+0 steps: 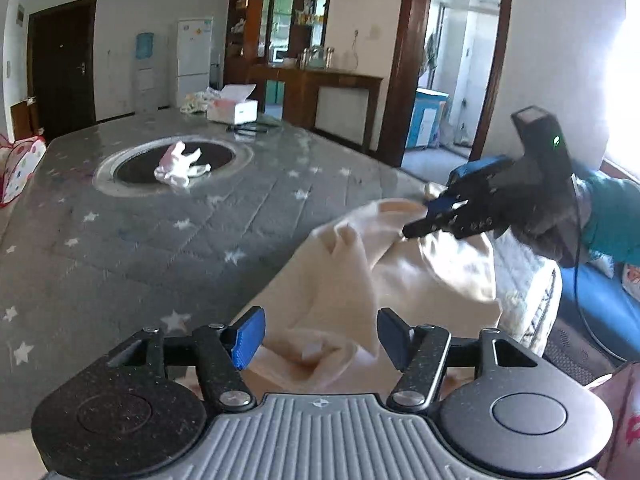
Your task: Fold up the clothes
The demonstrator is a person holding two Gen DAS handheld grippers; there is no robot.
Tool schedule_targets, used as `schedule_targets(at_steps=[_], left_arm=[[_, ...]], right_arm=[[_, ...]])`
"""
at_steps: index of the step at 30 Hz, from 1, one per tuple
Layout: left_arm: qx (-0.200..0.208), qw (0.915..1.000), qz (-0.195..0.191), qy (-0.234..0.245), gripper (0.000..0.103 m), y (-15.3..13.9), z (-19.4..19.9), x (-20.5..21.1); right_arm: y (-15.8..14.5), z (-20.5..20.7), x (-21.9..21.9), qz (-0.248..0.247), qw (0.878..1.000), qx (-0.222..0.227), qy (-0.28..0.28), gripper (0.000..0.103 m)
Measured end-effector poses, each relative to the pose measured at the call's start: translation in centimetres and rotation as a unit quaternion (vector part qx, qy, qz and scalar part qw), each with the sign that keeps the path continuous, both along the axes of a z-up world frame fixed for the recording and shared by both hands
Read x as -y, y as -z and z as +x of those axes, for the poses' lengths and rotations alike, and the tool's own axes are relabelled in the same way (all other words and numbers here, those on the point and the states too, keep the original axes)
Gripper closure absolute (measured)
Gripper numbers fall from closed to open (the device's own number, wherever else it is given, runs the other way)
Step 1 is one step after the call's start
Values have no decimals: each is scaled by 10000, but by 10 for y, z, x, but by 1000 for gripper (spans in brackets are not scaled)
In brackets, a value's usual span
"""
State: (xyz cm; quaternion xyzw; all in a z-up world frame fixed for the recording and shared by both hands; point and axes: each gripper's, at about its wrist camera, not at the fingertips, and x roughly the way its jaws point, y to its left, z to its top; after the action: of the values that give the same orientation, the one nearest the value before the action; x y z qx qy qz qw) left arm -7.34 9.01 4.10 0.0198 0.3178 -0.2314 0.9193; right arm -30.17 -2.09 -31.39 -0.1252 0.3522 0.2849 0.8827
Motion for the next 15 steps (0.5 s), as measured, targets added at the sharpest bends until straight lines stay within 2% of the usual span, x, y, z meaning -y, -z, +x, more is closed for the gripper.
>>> schedule_targets(at_steps=[7,11,14,15], left_arm=[[-555,9974,-218,-396,42,11,8,-9],[-601,9975,26,-359,58,15,8,-2],[-480,9978,325,-321,75,15,6,5],[-400,9977,443,-315,81,14,5,7]], right_arm=[[1,4,-1,35,10000,26,21,67],[1,4,-3,25,9999,95,59,68],[2,5,-5,-2,9999,135,58,71],[2,5,-6,-19,9999,134,52,81]])
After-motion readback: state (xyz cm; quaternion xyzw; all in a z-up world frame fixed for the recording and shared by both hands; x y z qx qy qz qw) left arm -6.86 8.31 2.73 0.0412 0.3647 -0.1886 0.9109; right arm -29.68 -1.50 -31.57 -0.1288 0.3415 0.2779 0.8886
